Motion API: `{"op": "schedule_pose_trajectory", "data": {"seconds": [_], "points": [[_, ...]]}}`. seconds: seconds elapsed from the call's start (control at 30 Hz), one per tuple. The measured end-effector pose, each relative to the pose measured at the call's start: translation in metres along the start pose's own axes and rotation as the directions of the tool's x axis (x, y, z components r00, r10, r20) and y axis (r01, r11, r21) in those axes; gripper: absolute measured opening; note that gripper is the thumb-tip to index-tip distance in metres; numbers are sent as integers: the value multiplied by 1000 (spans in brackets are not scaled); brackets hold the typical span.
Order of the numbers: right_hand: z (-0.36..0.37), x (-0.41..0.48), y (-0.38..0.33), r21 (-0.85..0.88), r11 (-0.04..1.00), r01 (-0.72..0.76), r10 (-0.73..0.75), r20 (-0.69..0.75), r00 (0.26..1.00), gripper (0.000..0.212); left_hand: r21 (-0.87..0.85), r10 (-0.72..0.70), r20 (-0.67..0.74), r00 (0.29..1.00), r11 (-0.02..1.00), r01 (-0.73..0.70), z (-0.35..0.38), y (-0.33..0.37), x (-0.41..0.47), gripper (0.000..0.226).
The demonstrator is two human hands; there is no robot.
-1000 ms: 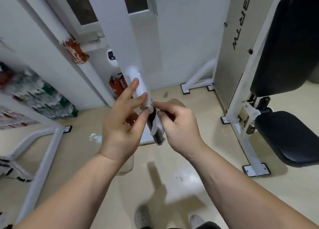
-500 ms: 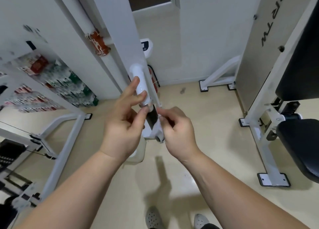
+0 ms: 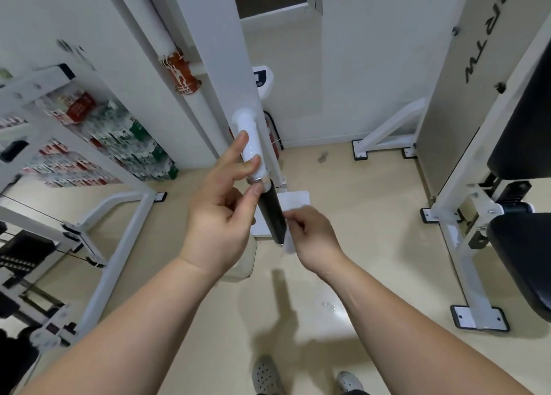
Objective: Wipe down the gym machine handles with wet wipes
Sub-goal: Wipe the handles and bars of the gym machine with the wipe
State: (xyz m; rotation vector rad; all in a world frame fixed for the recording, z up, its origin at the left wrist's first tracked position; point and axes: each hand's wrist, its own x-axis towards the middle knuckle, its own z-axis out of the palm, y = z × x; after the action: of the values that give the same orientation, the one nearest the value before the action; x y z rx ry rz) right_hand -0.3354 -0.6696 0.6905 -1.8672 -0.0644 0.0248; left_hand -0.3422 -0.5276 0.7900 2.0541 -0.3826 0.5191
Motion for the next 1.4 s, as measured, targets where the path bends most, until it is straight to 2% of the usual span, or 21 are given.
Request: {"op": "schedule_pose_trajectory", "data": {"seconds": [0.03, 0.1, 0.2, 0.3, 0.37, 0.4, 0.53, 0.63, 0.7, 0.83, 0.9, 1.0, 1.03, 1.07, 1.13, 1.23, 1.33, 1.4], "points": [[0, -4, 9, -20, 998, -66, 66, 30, 997, 37, 0, 3, 4, 1000, 1000, -3, -1, 0, 0, 50], [-1, -11, 13, 77, 989, -124, 127, -35, 991, 36, -5, -5, 21, 1000, 1000, 5, -4, 0, 2, 44], [-7, -24, -12, 284, 958, -26, 89, -213, 973, 30, -21, -2, 52, 999, 1000, 3, -5, 5, 3, 39], [-16, -37, -36, 357, 930, 83, 36, -313, 949, 27, -12, -14, -45, 999, 1000, 14, -1, 12, -12, 43], [-21, -43, -44, 343, 933, 112, 17, -352, 936, 29, -32, -90, -102, 991, 996, 87, 1, 10, -28, 48], [-23, -45, -46, 335, 935, 114, 16, -363, 932, 31, -41, -135, -78, 988, 990, 132, 1, 8, -36, 48], [-19, -51, -52, 315, 946, 81, 43, -370, 928, 31, -58, -206, 205, 957, 973, 222, 0, -7, -43, 57], [-12, -52, -58, 286, 957, 40, 75, -382, 921, 30, -77, -183, 404, 896, 969, 233, 1, -17, -31, 64], [-8, -53, -63, 260, 966, 10, 94, -384, 919, 30, -85, -149, 444, 884, 975, 207, 2, -23, -24, 63], [14, -46, -75, 201, 976, -82, 169, -467, 868, 22, -206, -111, 472, 875, 951, 232, -6, -51, -9, 46], [24, -45, -81, 120, 986, -117, 166, -581, 797, 18, -246, -66, 506, 860, 944, 218, -10, -66, -2, 41], [31, -40, -92, -50, 992, -115, 26, -819, 574, 13, -307, -91, 559, 824, 901, 307, -12, -93, 10, 39], [32, -37, -98, -70, 993, -95, -10, -849, 528, 12, -326, -107, 561, 821, 883, 338, -13, -101, 13, 37], [32, -33, -103, -90, 992, -93, -30, -861, 508, 19, -343, -124, 565, 815, 864, 369, -13, -107, 17, 33], [34, -26, -110, -150, 979, -138, -52, -840, 540, 30, -381, -152, 586, 796, 815, 436, -12, -113, 24, 30], [44, -21, -120, -173, 968, -179, -38, -813, 580, 25, -462, -99, 593, 799, 771, 438, -5, -112, 38, 33], [51, -22, -126, -129, 971, -199, 7, -823, 567, 24, -541, 27, 533, 846, 779, 316, 8, -94, 47, 21], [55, -22, -129, -140, 968, -209, 3, -824, 567, 24, -572, 107, 460, 881, 795, 203, 13, -82, 49, 22]]}}
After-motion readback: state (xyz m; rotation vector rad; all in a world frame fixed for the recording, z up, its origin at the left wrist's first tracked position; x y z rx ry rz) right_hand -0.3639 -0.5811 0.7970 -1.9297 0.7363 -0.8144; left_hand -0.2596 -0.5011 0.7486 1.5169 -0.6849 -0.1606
